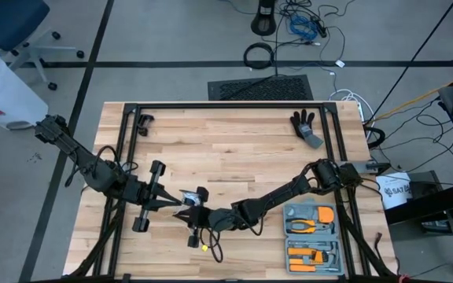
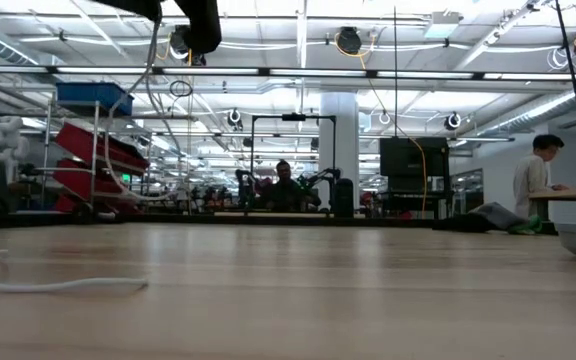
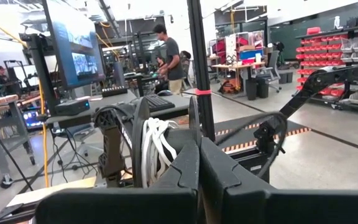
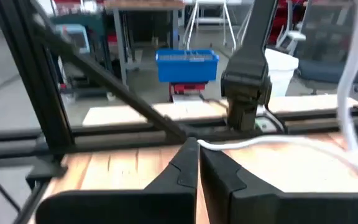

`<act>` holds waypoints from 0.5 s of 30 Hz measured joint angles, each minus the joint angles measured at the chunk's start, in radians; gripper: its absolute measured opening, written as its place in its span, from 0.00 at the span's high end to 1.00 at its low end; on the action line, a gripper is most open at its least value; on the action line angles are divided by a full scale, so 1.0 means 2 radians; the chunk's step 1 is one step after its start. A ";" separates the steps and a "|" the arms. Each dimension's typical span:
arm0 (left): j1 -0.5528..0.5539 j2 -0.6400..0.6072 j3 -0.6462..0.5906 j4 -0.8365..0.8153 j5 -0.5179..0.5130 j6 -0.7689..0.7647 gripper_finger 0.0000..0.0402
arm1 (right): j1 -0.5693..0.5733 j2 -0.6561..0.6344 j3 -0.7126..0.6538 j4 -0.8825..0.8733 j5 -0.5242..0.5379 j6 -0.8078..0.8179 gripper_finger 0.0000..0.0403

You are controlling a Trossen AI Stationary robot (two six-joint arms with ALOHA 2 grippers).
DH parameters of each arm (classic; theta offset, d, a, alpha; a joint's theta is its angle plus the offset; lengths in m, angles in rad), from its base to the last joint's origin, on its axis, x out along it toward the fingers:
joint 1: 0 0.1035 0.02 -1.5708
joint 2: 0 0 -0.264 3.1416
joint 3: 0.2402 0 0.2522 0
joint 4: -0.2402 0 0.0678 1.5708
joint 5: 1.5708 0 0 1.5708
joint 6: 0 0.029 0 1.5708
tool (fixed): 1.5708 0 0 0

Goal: Coil cords
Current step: Coil the white cable wire onto the spool

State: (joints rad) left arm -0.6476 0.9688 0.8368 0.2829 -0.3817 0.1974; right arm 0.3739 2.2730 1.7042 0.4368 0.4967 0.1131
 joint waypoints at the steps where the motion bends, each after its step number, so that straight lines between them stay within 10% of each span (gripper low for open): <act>1: 0.000 0.000 0.000 0.000 0.000 0.000 1.00 | 0.002 0.000 0.000 -0.009 0.000 0.000 1.00; 15: 0.000 0.000 0.000 0.002 -0.007 0.011 1.00 | 0.020 0.000 0.000 -0.157 0.034 0.017 1.00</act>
State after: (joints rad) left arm -0.6479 0.9688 0.8368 0.2874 -0.3960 0.2185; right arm 0.4134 2.2730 1.7035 0.1234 0.5638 0.1467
